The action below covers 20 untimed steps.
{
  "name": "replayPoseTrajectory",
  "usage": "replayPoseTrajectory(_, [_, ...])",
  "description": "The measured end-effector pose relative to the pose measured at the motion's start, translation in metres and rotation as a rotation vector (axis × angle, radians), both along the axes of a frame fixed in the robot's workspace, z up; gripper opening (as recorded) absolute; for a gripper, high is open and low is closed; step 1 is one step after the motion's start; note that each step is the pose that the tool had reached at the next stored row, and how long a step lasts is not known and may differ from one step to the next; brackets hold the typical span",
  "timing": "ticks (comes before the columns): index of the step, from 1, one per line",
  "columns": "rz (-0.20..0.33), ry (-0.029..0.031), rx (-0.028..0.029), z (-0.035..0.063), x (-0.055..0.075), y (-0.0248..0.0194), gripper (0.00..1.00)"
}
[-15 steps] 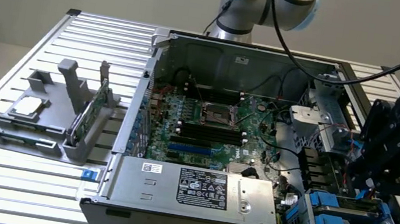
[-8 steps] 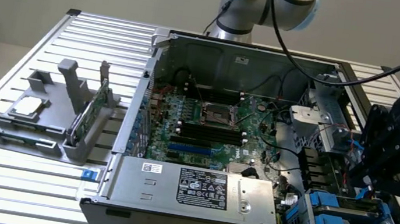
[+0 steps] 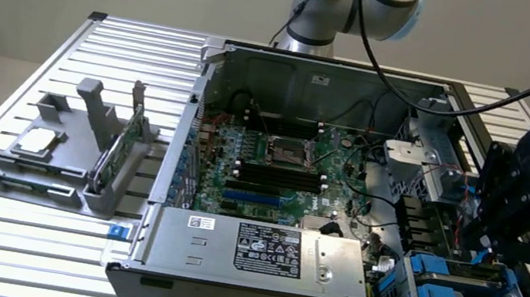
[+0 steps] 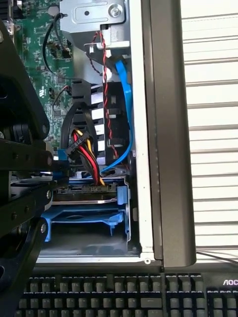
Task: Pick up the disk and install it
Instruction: 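Insert the second disk wire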
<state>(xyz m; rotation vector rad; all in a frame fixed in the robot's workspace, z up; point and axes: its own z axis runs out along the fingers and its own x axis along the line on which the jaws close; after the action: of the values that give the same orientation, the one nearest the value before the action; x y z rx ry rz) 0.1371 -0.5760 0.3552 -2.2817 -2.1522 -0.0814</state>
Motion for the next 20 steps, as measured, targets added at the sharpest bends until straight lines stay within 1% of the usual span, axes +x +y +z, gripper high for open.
replayPoseTrajectory(3, [0.003, -0.001, 0.0001, -0.0028, 0.0, -0.0029, 0.17])
replayPoseTrajectory(8, [0.006, -0.0022, 0.0002, -0.0057, 0.0, -0.009, 0.17])
replayPoseTrajectory(11, [0.01, -0.0033, 0.0004, -0.008, 0.0, -0.0109, 0.17])
replayPoseTrajectory(14, [0.013, -0.0047, 0.0005, -0.0102, 0.0, -0.0121, 0.17])
replayPoseTrajectory(20, [0.021, -0.0104, 0.0004, -0.0133, 0.0, -0.0124, 0.17])
